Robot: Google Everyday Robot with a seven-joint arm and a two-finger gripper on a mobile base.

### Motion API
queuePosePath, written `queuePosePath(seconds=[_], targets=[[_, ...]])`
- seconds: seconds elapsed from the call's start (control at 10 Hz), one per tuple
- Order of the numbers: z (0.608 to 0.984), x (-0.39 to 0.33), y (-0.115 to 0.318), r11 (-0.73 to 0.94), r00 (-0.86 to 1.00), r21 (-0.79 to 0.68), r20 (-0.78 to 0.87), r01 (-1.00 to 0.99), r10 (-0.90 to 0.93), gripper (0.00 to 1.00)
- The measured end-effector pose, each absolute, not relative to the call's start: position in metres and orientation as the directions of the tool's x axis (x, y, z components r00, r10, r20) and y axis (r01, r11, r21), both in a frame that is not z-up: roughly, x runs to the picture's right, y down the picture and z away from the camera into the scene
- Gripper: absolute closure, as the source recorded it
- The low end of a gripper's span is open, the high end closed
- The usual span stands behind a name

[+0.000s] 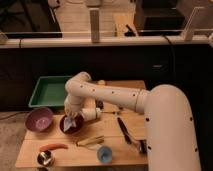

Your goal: Wipe red bowl with towel

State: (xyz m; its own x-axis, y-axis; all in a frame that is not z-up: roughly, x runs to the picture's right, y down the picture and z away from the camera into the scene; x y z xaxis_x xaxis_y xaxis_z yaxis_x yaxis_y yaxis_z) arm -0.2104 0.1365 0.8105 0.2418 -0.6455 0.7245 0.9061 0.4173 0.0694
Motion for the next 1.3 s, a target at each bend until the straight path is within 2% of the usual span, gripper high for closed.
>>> queuePosePath(seconds=[0.3,0.8,1.3], targets=[[0.804,-0.223,0.139,0.394,0.201,0.11,0.718,0.913,-0.667,1.0],[0.786,-0.224,0.17,0.266,0.086,0.123,0.75,0.956,-0.656,1.0],[0.782,-0.169,0.176,0.285,0.171,0.025,0.748,0.958,-0.641,1.0]])
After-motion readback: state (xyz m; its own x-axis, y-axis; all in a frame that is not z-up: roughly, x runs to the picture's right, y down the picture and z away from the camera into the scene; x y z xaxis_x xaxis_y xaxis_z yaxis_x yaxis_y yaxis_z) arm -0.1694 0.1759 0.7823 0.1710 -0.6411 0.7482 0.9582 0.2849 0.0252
